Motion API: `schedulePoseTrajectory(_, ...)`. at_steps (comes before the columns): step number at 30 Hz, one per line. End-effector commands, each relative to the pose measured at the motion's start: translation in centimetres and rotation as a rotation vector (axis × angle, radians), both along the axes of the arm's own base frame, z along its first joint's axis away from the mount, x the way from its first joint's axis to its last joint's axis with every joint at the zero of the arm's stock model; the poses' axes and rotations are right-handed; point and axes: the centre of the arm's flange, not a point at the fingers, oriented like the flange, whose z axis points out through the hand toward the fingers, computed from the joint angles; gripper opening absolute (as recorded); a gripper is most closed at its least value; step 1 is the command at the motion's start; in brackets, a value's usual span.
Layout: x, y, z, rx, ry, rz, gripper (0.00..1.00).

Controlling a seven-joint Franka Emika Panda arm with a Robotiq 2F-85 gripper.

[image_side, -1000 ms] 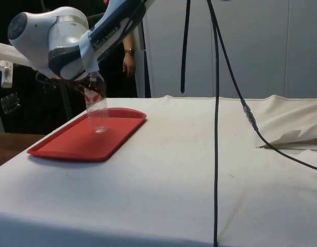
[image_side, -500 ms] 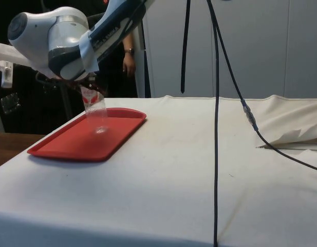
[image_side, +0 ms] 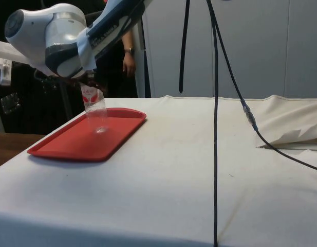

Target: Place the bottle upright on the tray.

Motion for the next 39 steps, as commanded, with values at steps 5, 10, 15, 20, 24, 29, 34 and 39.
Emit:
schedulePoseTrajectory(5, 0.0, 0.1, 1.2, -0.010, 0.002, -0.013, 1.00)
schedulePoseTrajectory(10, 0.1, 0.1, 2.1, -0.019, 0.003, -0.022, 1.00)
schedulePoseTrajectory(15, 0.2, 0.2, 3.2, -0.026, 0.001, -0.033, 1.00)
schedulePoseTrajectory(20, 0.3, 0.2, 4.2, -0.031, -0.001, -0.042, 1.00)
schedulePoseTrajectory(24, 0.3, 0.2, 4.9, -0.034, -0.006, -0.048, 1.00)
schedulePoseTrajectory(29, 0.4, 0.2, 5.8, -0.035, -0.014, -0.056, 1.00)
schedulePoseTrajectory(34, 0.5, 0.2, 6.7, -0.034, -0.024, -0.062, 1.00)
schedulePoseTrajectory(39, 0.6, 0.2, 7.6, -0.029, -0.037, -0.071, 1.00)
